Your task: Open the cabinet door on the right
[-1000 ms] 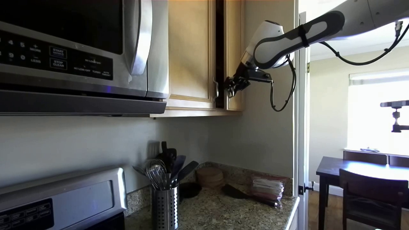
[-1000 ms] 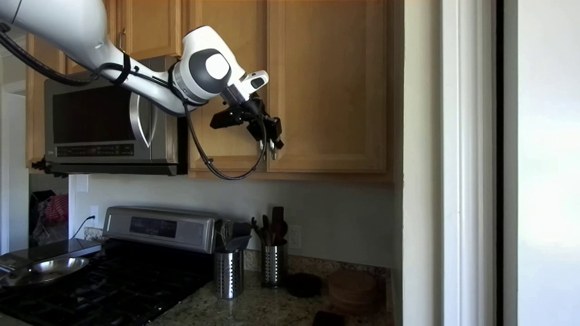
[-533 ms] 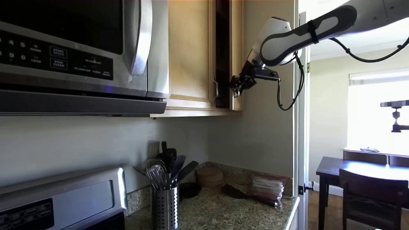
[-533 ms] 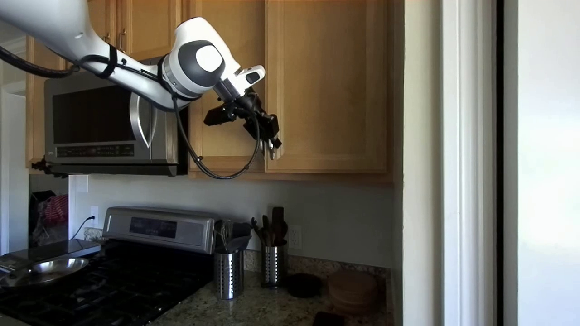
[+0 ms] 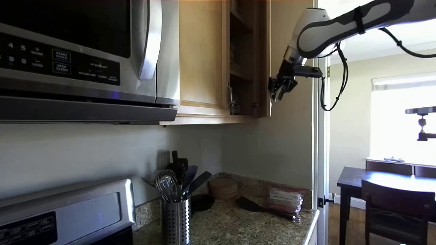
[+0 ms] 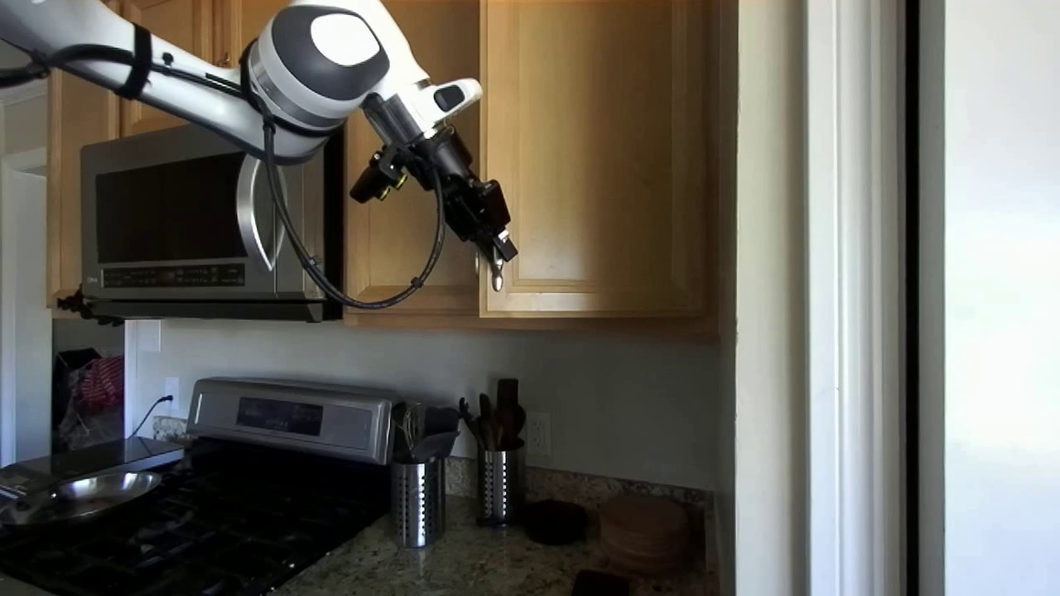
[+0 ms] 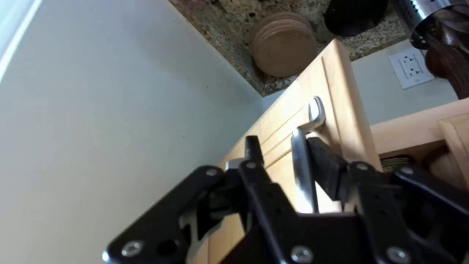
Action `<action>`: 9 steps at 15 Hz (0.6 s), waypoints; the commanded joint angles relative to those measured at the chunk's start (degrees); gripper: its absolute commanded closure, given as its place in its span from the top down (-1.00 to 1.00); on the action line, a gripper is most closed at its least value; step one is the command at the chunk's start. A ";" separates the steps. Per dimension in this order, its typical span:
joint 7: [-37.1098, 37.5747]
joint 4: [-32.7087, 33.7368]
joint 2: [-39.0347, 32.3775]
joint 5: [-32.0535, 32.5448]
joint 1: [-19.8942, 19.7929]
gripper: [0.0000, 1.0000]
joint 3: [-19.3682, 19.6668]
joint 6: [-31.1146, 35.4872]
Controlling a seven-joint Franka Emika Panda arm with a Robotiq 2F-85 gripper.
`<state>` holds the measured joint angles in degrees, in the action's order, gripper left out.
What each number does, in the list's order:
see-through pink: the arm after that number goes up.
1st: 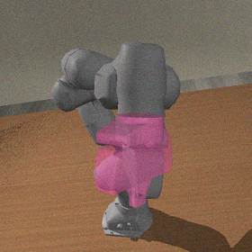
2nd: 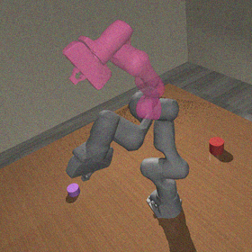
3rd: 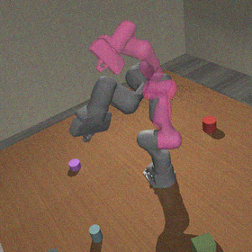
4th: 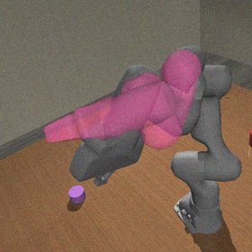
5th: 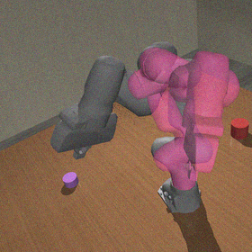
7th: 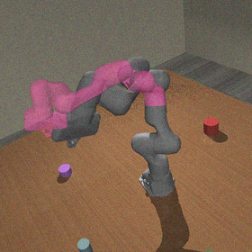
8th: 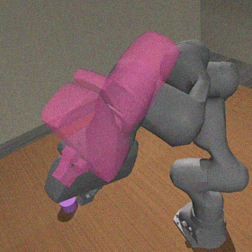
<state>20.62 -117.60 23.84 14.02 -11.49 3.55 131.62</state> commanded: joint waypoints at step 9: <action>5.08 0.75 2.39 14.36 -12.77 1.00 0.44 -13.18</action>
<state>22.27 -118.10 28.34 24.44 -23.29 5.37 119.64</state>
